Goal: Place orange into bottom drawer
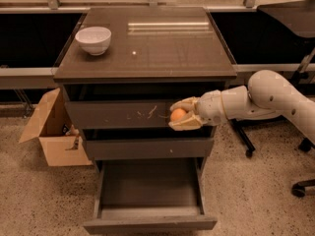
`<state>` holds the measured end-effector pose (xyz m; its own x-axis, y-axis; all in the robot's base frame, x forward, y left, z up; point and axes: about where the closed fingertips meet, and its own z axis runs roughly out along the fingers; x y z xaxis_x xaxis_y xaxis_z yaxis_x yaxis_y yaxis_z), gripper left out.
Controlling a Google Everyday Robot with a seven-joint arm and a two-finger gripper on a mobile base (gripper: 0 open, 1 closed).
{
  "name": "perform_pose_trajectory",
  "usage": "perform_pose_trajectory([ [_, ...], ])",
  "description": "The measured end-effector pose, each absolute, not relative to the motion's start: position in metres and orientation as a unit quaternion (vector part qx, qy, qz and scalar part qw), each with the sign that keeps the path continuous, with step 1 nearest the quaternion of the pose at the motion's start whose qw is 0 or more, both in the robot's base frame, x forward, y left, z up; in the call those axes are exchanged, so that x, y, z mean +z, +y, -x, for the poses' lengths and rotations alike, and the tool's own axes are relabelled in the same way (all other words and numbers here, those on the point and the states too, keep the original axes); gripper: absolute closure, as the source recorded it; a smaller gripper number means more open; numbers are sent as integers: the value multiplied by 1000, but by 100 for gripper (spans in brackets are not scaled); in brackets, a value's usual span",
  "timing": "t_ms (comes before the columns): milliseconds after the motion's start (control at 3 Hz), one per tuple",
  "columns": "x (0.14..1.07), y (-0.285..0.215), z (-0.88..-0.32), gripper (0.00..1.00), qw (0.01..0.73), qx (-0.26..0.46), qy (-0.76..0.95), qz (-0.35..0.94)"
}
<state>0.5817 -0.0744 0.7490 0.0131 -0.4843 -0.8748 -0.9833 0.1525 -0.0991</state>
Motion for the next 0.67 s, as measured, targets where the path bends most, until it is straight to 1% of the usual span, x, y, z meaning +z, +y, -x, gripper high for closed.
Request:
perform_pose_trajectory([
  [333, 707, -88, -568, 100, 410, 311, 635, 576],
  [667, 638, -93, -558, 100, 397, 324, 641, 571],
])
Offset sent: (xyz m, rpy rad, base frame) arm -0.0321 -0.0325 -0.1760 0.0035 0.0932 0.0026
